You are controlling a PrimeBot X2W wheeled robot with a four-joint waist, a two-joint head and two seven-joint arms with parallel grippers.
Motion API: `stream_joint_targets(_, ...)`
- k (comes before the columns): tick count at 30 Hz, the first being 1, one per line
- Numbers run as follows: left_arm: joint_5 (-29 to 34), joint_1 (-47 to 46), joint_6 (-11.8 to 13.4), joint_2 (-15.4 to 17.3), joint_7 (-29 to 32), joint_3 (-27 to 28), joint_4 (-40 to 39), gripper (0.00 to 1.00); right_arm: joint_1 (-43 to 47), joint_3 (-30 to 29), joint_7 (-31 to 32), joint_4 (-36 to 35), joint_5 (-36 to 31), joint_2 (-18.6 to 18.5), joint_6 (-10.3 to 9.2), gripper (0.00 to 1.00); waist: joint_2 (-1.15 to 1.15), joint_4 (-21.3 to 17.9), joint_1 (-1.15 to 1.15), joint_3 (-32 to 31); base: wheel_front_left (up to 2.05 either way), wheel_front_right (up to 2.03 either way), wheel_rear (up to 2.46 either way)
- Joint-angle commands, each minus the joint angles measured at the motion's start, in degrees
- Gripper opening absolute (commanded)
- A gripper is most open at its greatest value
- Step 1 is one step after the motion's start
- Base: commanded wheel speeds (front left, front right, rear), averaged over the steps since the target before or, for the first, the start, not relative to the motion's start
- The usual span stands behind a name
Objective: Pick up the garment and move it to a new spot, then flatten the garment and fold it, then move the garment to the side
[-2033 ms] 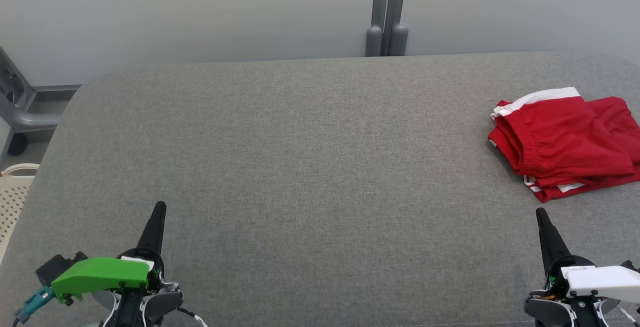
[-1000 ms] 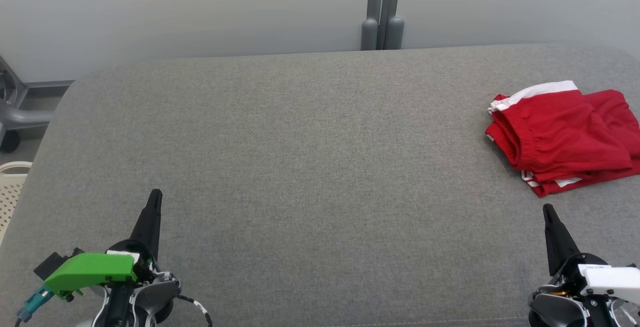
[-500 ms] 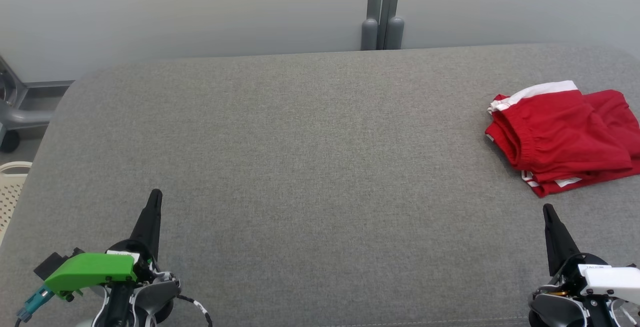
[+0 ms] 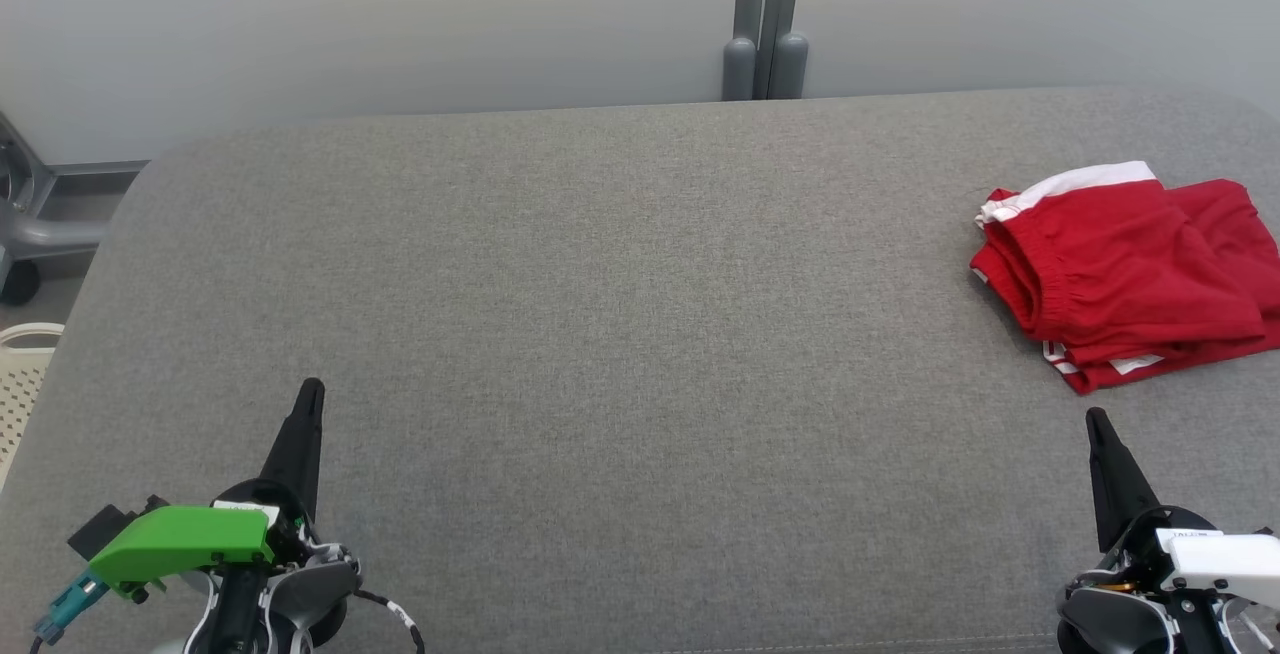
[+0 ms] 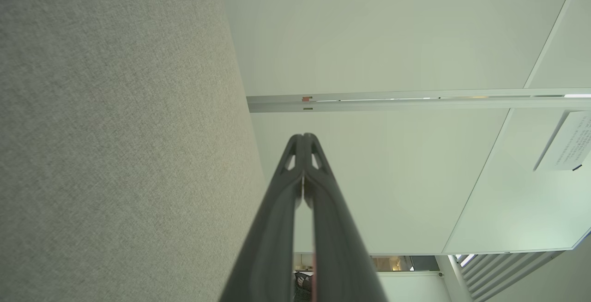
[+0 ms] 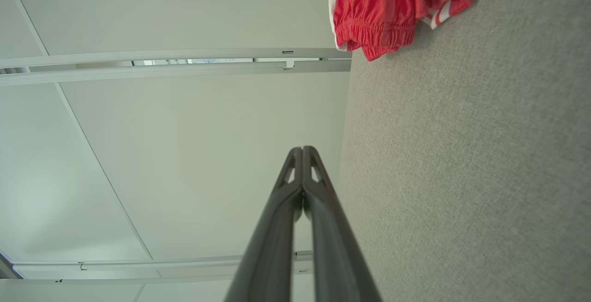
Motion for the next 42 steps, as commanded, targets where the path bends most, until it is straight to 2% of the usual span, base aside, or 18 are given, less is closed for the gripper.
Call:
stream_joint_targets(1,0.0,-0.7,-0.3,0.0,0.1,0.2,-0.2,0.0,0.6,-0.1,0.1,-0.3,0.2,-0.2,0.02,0.0,0.0,0.0,0.0,0.0,0.0,0.0,0.0)
stream_joint_targets(42,0.0,-0.7,-0.3,0.0,0.1,0.2,-0.2,0.0,0.6,-0.1,0.1,-0.3,0.2,-0.2,0.02,0.0,0.0,0.0,0.0,0.0,0.0,0.0,0.0)
